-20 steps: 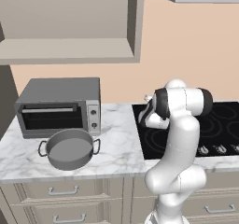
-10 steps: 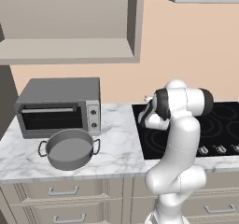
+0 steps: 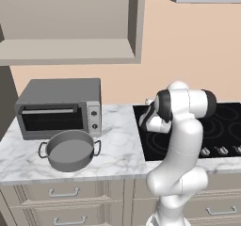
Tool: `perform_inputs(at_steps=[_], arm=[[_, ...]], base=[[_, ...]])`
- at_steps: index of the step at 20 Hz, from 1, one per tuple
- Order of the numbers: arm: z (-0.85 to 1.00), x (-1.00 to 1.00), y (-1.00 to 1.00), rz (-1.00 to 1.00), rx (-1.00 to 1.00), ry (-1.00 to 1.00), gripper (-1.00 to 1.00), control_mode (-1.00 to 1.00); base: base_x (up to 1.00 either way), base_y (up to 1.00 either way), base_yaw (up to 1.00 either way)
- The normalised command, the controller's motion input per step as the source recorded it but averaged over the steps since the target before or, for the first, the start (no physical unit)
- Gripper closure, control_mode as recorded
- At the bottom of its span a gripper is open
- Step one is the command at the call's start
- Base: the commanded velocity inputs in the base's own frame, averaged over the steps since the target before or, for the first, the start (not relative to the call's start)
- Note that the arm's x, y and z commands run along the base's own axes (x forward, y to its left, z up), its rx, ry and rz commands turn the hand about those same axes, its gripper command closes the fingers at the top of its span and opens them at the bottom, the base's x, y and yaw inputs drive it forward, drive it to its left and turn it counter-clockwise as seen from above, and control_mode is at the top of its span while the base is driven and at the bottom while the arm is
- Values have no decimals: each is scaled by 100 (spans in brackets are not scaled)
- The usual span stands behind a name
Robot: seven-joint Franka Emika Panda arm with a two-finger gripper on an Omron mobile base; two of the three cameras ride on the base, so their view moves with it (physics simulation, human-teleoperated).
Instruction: Pick the kettle from the cabinet and place it on a stove burner. Then pick the pot from the counter and place it on another stove burner. Finally, turn both burners on.
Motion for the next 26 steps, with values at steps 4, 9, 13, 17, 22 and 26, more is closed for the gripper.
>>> perform_inputs(at_steps=[4, 9, 13, 17, 22, 26], arm=[[-31, -15, 24, 0, 0, 0, -100, -100], [-32, -19, 22, 0, 0, 0, -100, -100], [-33, -18, 20, 0, 0, 0, -100, -100], [-34, -14, 18, 0, 0, -2, -100, -100], [-29, -9, 14, 0, 0, -4, -100, -100], [-24, -8, 11, 0, 0, -2, -100, -100]], base=[[0, 0, 0], [0, 0, 0], [0, 0, 0], [0, 0, 0], [0, 0, 0], [0, 0, 0]])
